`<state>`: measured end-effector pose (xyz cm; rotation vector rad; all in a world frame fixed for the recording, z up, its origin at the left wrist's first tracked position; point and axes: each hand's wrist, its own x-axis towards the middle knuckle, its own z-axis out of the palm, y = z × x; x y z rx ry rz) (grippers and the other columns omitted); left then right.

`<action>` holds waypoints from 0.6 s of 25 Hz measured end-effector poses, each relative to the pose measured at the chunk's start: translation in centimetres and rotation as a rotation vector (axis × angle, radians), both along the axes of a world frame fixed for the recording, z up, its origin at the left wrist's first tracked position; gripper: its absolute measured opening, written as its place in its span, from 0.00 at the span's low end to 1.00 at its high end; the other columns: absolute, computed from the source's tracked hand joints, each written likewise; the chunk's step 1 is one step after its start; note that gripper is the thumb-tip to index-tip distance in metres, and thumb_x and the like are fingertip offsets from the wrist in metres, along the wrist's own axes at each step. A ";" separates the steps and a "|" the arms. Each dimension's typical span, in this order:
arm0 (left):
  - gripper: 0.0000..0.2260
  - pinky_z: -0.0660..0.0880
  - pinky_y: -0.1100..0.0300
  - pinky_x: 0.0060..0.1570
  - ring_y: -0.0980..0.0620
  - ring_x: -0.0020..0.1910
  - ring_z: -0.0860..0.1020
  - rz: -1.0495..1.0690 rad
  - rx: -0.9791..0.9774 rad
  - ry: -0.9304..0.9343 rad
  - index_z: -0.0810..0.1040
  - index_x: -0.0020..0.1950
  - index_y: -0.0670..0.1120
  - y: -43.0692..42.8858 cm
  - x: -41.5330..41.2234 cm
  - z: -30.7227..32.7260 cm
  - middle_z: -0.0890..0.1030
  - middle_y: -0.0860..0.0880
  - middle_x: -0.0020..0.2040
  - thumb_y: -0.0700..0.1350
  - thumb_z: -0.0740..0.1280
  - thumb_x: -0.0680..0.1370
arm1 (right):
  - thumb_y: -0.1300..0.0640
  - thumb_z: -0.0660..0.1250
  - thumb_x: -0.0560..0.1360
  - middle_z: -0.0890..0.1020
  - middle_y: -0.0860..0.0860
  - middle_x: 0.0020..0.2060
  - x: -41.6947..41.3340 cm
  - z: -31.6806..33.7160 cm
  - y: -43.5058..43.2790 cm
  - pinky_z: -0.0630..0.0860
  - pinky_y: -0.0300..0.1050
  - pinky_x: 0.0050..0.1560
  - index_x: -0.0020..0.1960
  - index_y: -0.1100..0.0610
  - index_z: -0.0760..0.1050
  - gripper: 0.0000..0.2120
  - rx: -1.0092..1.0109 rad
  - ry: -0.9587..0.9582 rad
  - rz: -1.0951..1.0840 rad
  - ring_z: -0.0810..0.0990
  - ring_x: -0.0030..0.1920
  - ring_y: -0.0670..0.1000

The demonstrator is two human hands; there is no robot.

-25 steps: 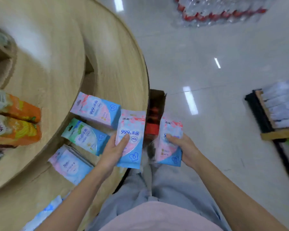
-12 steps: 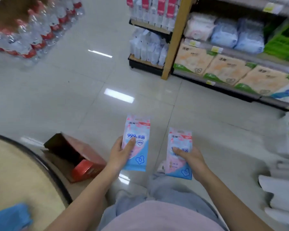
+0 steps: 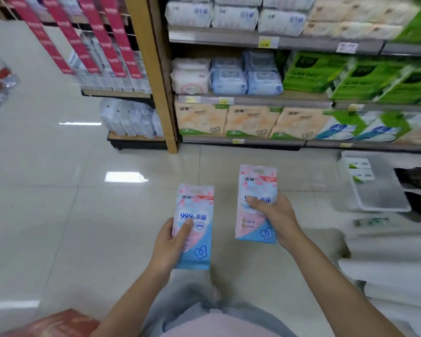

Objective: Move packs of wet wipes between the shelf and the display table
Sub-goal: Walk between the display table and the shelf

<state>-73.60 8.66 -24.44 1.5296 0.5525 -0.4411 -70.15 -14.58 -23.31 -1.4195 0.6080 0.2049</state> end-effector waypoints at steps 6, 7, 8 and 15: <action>0.08 0.80 0.51 0.46 0.48 0.45 0.84 -0.100 -0.018 -0.128 0.77 0.52 0.47 -6.7 16.8 1.6 0.85 0.48 0.48 0.50 0.67 0.77 | 0.66 0.73 0.69 0.85 0.55 0.42 11.1 2.6 -5.8 0.82 0.49 0.41 0.50 0.57 0.79 0.11 0.008 -0.095 -0.126 0.85 0.40 0.54; 0.08 0.80 0.50 0.48 0.49 0.46 0.84 -0.129 -0.022 -0.148 0.77 0.52 0.47 -8.1 19.6 2.2 0.85 0.48 0.49 0.50 0.67 0.77 | 0.66 0.73 0.69 0.85 0.56 0.43 13.0 3.2 -7.1 0.82 0.48 0.38 0.52 0.59 0.78 0.13 0.013 -0.100 -0.157 0.85 0.39 0.54; 0.09 0.80 0.50 0.48 0.49 0.46 0.84 -0.162 -0.027 -0.165 0.77 0.53 0.47 -9.5 22.1 2.9 0.85 0.48 0.49 0.51 0.67 0.77 | 0.66 0.74 0.68 0.85 0.56 0.43 14.7 3.9 -8.2 0.81 0.47 0.37 0.53 0.60 0.78 0.14 0.016 -0.102 -0.189 0.85 0.39 0.55; 0.10 0.79 0.63 0.41 0.53 0.47 0.83 -0.372 -0.067 -0.345 0.78 0.56 0.48 -21.1 36.3 8.7 0.84 0.50 0.50 0.49 0.67 0.77 | 0.61 0.77 0.63 0.85 0.60 0.46 23.9 7.6 -17.9 0.82 0.54 0.43 0.55 0.61 0.77 0.22 0.041 -0.231 -0.346 0.85 0.43 0.60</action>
